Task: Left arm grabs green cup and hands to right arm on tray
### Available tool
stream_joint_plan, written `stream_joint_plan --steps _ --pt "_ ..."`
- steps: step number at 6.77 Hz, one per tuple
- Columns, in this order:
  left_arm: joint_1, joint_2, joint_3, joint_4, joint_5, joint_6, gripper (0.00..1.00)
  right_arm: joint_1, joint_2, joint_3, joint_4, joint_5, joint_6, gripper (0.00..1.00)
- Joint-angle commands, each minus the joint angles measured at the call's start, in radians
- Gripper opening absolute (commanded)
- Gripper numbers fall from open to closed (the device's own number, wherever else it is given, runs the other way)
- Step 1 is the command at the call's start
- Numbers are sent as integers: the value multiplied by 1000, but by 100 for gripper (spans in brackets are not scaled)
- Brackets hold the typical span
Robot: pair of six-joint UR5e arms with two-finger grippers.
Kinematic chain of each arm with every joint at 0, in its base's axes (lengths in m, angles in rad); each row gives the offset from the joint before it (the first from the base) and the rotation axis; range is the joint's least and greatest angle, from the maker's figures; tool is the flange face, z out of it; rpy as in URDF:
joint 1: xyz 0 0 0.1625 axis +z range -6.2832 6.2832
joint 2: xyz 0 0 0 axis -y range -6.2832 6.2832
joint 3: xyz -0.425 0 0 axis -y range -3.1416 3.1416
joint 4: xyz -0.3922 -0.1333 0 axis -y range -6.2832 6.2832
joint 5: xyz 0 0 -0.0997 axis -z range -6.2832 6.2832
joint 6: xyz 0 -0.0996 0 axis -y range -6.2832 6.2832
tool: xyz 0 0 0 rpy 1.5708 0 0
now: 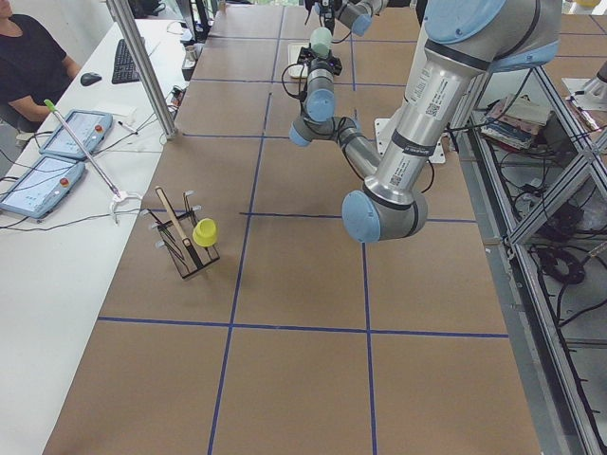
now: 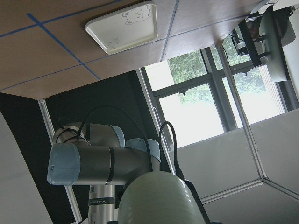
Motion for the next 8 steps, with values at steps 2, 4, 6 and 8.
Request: stream_joint_plan --steps 2,4,6,8 --pt "13 -6 -1 1 13 0 7 -16 0 -1 1 -1 2 47" --pt "13 -6 -1 1 13 0 14 -22 0 -2 1 -5 2 19" --pt "13 -4 -2 0 14 5 44 -44 -1 -2 1 -36 2 5" --pt "10 5 -13 0 14 8 100 -48 -1 -2 1 -39 2 1"
